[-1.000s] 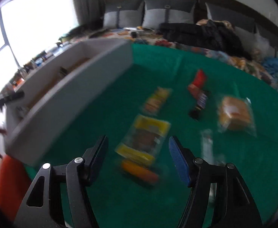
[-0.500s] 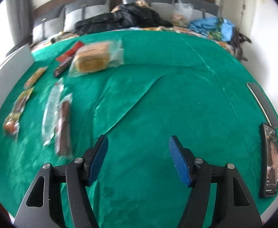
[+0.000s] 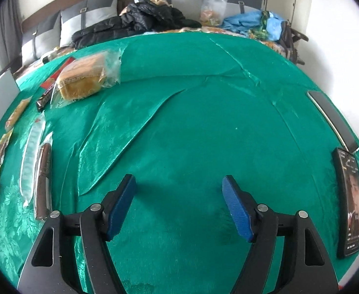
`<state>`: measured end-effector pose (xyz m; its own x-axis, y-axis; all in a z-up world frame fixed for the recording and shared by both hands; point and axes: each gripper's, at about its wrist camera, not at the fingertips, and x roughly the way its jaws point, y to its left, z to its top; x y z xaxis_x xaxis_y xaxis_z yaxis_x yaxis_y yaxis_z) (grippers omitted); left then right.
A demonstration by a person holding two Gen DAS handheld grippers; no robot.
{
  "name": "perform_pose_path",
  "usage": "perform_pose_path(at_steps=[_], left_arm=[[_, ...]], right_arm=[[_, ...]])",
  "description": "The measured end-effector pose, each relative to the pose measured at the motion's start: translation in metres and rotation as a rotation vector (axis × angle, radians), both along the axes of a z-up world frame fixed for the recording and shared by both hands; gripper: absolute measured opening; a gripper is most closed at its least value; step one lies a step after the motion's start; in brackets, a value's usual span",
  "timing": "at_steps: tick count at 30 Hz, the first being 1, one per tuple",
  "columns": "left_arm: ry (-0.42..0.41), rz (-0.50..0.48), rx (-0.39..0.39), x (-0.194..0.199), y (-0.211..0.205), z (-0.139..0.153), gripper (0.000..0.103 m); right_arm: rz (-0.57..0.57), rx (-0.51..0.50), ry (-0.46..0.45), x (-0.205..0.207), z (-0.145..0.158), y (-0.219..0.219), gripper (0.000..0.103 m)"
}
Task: Organize snacks
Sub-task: 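Move the left gripper back over the snacks on the green sheet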
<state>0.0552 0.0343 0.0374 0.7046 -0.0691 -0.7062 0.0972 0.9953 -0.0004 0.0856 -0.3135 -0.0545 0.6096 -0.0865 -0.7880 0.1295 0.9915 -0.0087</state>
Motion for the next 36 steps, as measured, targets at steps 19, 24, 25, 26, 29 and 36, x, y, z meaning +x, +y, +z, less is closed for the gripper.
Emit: perform_pose_path(at_steps=[19,24,25,26,29,36], left_arm=[[0.134,0.008,0.028,0.052,-0.012,-0.115,0.103],[0.146,0.011,-0.017,0.050,-0.005,-0.118,0.103],[0.155,0.012,-0.034,0.052,-0.003,-0.119,0.103],[0.157,0.017,-0.043,0.053,-0.001,-0.120,0.103],[0.157,0.016,-0.036,0.052,-0.002,-0.120,0.103],[0.156,0.015,-0.036,0.052,-0.002,-0.120,0.103]], right_arm=[[0.000,0.000,0.004,0.003,-0.002,0.000,0.082],[-0.001,-0.005,0.003,0.003,-0.002,0.000,0.082],[-0.001,-0.006,0.003,0.004,-0.002,0.000,0.082],[-0.002,-0.006,0.003,0.003,-0.002,0.000,0.082],[-0.002,-0.007,0.003,0.003,-0.002,0.000,0.082],[-0.002,-0.007,0.003,0.003,-0.002,0.000,0.082]])
